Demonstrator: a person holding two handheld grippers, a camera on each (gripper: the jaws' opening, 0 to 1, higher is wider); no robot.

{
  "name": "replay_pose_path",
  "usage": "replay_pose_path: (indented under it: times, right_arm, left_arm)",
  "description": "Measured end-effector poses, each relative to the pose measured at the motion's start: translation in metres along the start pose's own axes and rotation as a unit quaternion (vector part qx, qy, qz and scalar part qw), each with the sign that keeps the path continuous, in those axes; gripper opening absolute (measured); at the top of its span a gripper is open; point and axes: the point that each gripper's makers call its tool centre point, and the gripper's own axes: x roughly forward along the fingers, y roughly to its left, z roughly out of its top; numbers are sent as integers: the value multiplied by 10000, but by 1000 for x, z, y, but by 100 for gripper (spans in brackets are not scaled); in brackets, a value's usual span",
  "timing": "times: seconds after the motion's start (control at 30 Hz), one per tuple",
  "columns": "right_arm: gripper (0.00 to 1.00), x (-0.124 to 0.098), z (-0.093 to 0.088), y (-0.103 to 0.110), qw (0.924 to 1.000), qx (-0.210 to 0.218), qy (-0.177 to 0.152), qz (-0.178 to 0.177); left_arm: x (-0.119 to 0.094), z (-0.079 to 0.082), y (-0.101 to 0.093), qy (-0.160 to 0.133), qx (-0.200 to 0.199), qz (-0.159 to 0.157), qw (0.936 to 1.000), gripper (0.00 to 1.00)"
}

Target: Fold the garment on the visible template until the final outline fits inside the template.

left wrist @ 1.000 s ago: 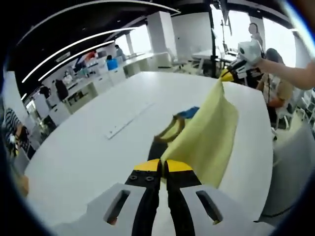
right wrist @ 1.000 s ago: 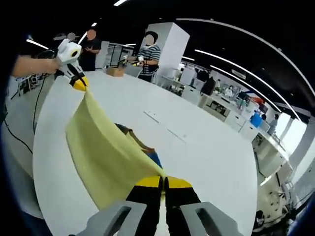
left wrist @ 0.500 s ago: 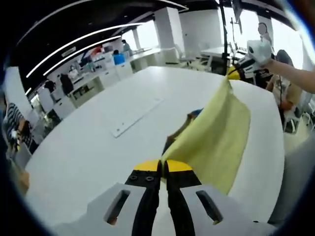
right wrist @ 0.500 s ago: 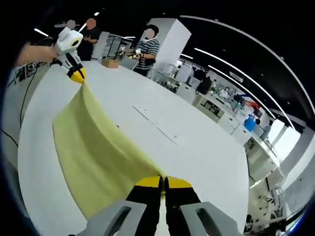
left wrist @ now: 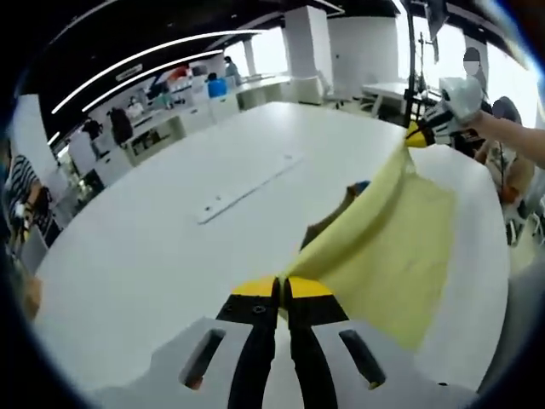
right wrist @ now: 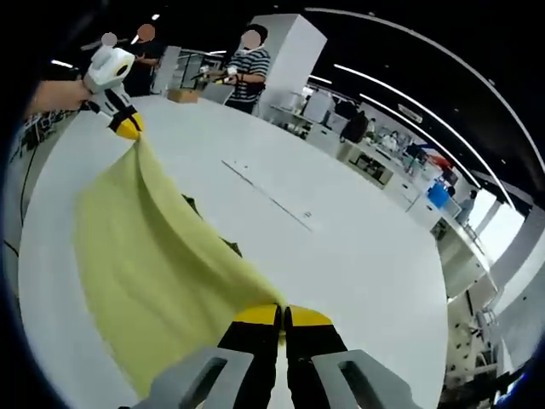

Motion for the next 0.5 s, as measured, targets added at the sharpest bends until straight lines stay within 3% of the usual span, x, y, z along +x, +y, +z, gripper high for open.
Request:
replay_pose_path:
  times: [0.5]
  right_arm:
    - [0,41,-26,3,9988,-28,427,239]
  left_arm:
    - [44,-32,9,413,-29,-130,9991,1]
